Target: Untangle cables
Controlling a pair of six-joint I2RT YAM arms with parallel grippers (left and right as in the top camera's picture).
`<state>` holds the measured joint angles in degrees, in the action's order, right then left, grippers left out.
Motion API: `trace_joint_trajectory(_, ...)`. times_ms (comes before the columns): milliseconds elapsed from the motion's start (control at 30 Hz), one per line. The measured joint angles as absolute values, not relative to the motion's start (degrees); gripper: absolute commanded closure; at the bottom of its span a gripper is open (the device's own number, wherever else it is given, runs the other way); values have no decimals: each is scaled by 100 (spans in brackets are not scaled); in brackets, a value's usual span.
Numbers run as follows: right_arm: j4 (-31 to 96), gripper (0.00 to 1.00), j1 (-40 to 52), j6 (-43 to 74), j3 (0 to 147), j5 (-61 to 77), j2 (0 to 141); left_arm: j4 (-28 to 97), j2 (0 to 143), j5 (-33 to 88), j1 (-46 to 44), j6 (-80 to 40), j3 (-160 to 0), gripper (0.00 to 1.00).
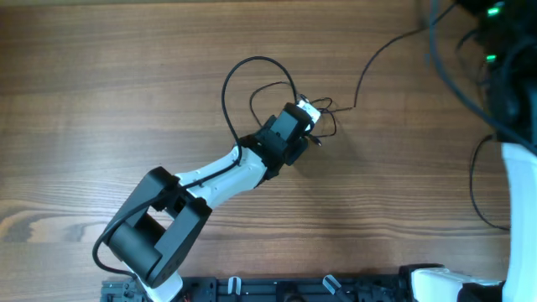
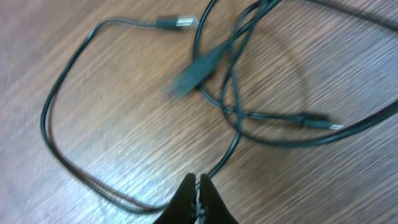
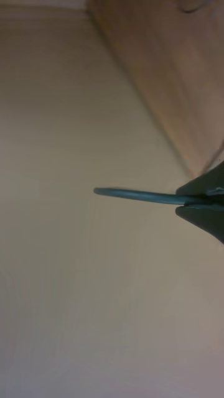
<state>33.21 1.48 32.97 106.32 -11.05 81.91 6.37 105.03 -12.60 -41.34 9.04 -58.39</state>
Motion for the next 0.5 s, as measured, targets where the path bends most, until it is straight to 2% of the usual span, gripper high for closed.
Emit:
trace_joint_trajectory(100, 2475, 96, -388, 3404, 10632, -325, 7898, 775, 10506, -1304, -4108, 821, -5839, 96)
trace_joint_trajectory(233, 1669, 96, -556, 3428, 10630, 67, 7387, 843, 10506, -1258, -4108, 683, -5839, 96)
trace_joint_trajectory(367, 1612, 96, -558, 3312, 10661, -91, 7037, 854, 10506, -1253, -4108, 471, -5839, 96)
trace_joint_trajectory(500, 2165, 96, -556, 2832, 10678, -838, 7120, 886, 10506, -1216, -4108, 93, -5839, 96)
